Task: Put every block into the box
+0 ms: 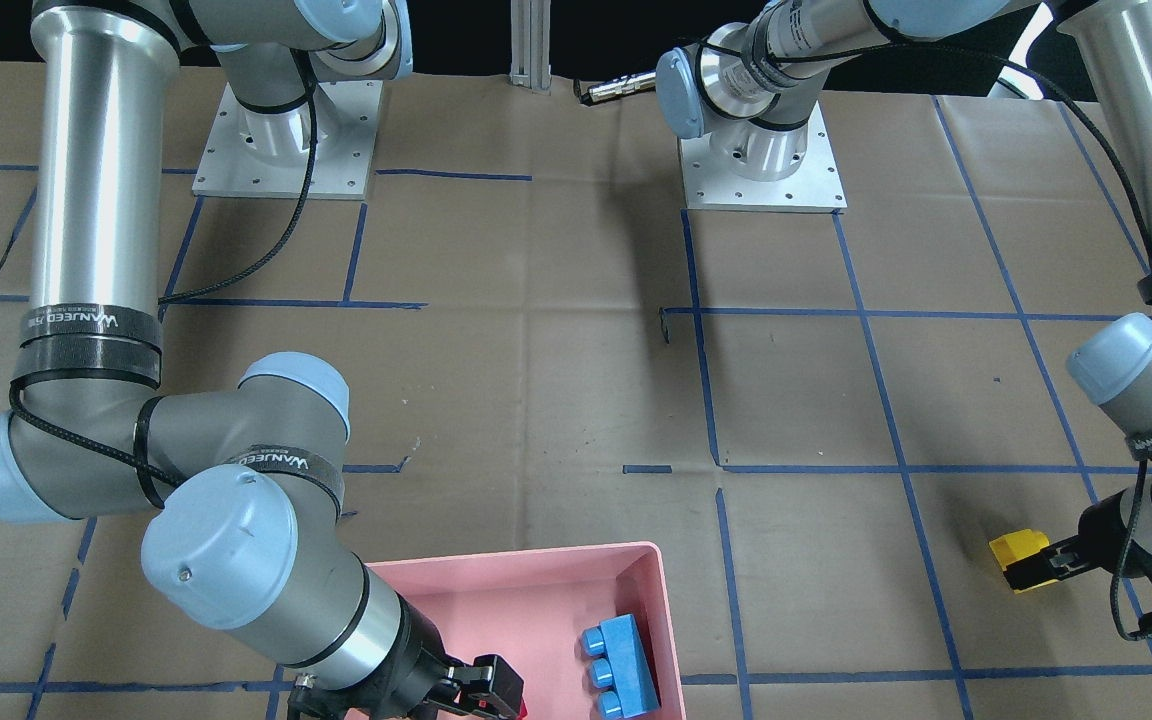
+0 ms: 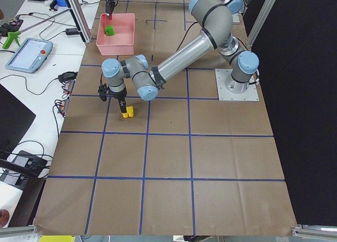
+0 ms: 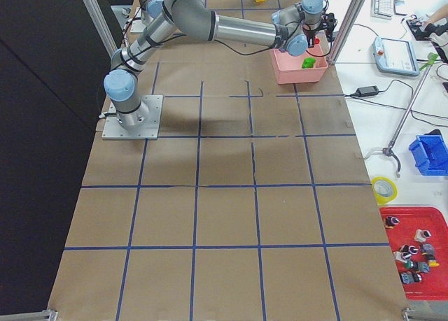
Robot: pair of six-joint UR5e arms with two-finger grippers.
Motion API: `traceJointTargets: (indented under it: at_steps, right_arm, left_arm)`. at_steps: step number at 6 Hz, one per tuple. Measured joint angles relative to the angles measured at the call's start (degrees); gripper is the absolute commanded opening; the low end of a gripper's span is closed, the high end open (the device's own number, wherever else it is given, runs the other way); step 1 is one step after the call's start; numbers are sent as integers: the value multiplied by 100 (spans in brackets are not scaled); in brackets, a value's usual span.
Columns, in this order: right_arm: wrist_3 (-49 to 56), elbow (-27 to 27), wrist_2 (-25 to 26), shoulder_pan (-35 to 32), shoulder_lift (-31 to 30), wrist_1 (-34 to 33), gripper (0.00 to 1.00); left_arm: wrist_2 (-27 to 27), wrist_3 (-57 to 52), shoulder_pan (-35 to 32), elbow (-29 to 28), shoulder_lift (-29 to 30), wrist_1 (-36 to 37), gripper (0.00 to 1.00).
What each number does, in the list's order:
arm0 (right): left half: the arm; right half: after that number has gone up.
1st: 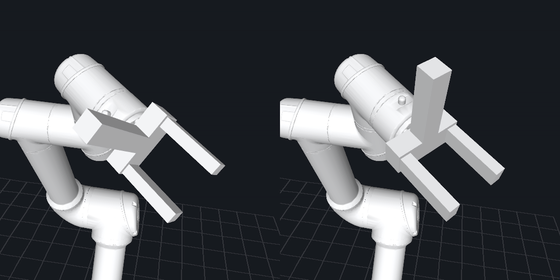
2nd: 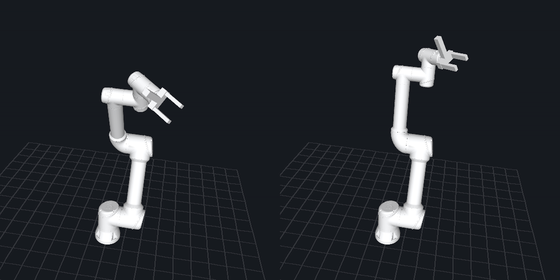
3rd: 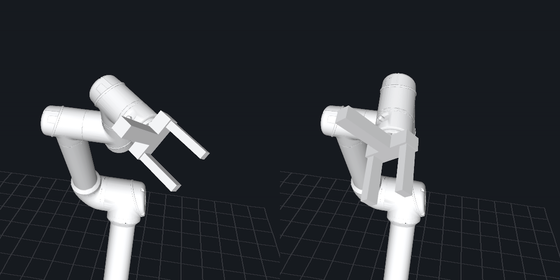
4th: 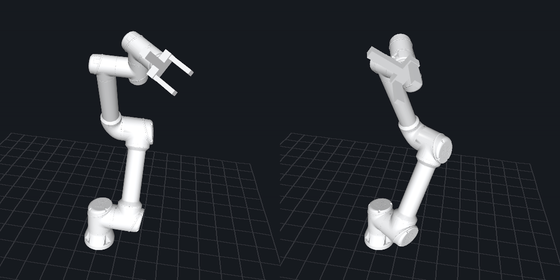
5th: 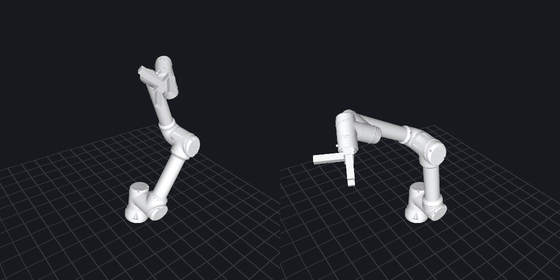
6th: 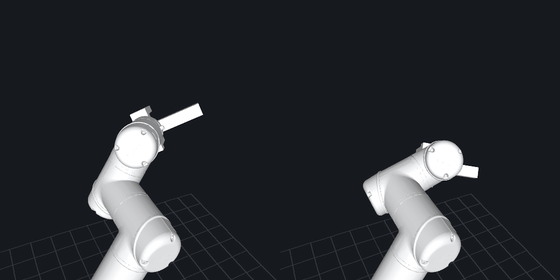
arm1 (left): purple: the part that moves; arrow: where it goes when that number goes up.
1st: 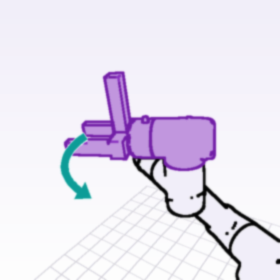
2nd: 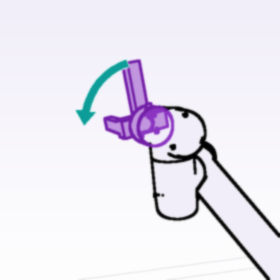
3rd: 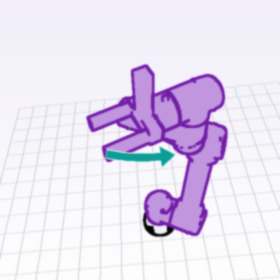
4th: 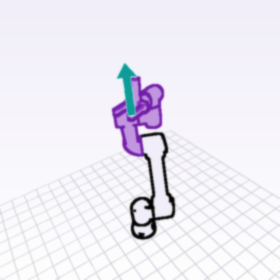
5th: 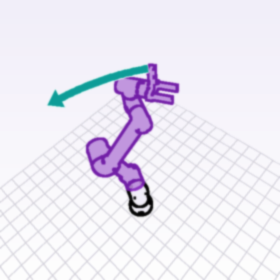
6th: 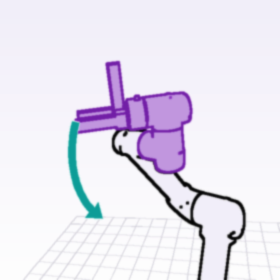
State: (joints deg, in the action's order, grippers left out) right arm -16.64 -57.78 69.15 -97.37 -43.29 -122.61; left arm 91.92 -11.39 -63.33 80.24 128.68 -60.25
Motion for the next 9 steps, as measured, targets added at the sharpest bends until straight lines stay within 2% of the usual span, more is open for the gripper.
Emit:
traceJointTargets:
  at_steps: [2, 4, 6, 7, 8, 9]
  right_arm:
    - [49, -301, 18, 58, -301, 364, 100]
    - [91, -998, 17, 304, -1036, 863, 100]
    - [668, -1780, 118, 598, -1948, 1708, 100]
    - [1183, -2225, 400, 701, -2406, 2059, 100]
    - [1515, -2666, 894, 779, -2870, 2205, 100]
    - [1654, -2981, 1479, 815, -3269, 2257, 100]
  left_arm:
    - [2, -52, 20, 207, 57, 69, 99]
    - [39, -117, 91, 347, 61, 112, 99]
    - [53, -244, 164, 357, 60, 121, 98]
    - [51, -261, 172, 351, 55, 125, 77]
    - [50, -271, 184, 331, 50, 126, 49]
    - [60, -297, 199, 302, 40, 127, 27]
